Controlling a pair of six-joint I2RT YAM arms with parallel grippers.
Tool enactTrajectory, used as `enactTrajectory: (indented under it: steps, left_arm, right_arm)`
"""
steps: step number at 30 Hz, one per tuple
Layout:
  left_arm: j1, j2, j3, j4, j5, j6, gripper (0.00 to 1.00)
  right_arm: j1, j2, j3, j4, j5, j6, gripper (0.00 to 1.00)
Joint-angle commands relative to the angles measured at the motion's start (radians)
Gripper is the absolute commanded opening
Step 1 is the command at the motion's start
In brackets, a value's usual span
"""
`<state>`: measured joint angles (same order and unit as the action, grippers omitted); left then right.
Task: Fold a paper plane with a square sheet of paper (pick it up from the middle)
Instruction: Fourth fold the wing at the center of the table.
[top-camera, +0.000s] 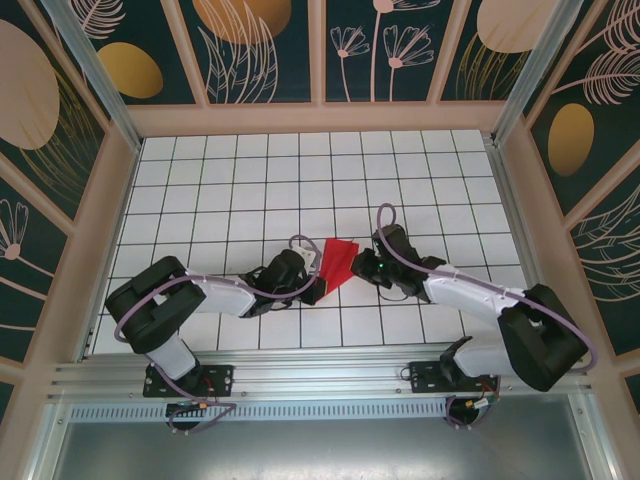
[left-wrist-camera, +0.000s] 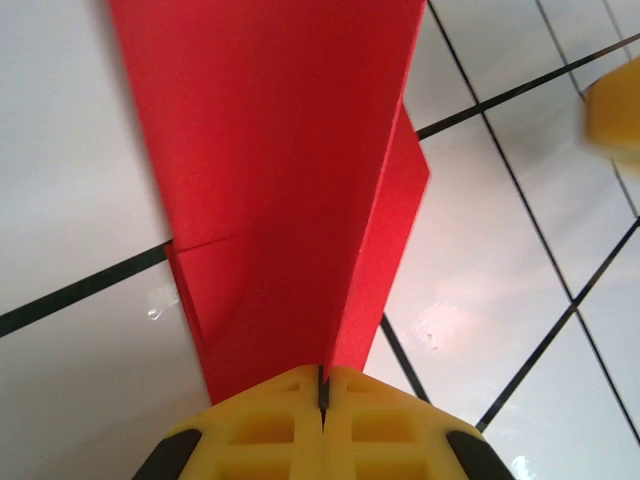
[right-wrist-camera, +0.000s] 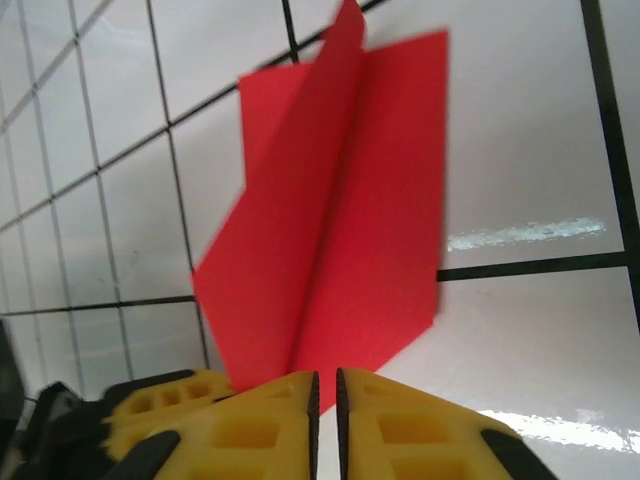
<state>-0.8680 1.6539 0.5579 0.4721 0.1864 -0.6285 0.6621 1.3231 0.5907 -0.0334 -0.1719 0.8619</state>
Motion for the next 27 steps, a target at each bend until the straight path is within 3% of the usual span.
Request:
enactTrajectory:
  steps: [1, 16, 27]
  left_arm:
    - [0.013, -0.027, -0.007, 0.048, 0.051, -0.033, 0.00]
    - [0.049, -0.005, -0.068, 0.169, 0.074, -0.123, 0.00]
    - [0.057, 0.014, -0.108, 0.220, 0.063, -0.158, 0.00]
  right_arm:
    - [0.020, 0.071, 0.055, 0.025, -0.062, -0.054, 0.14]
    - [0.034, 0.324, 0.171, 0.059, -0.080, -0.094, 0.06]
    - [0.034, 0.365, 0.155, 0.057, -0.058, -0.079, 0.05]
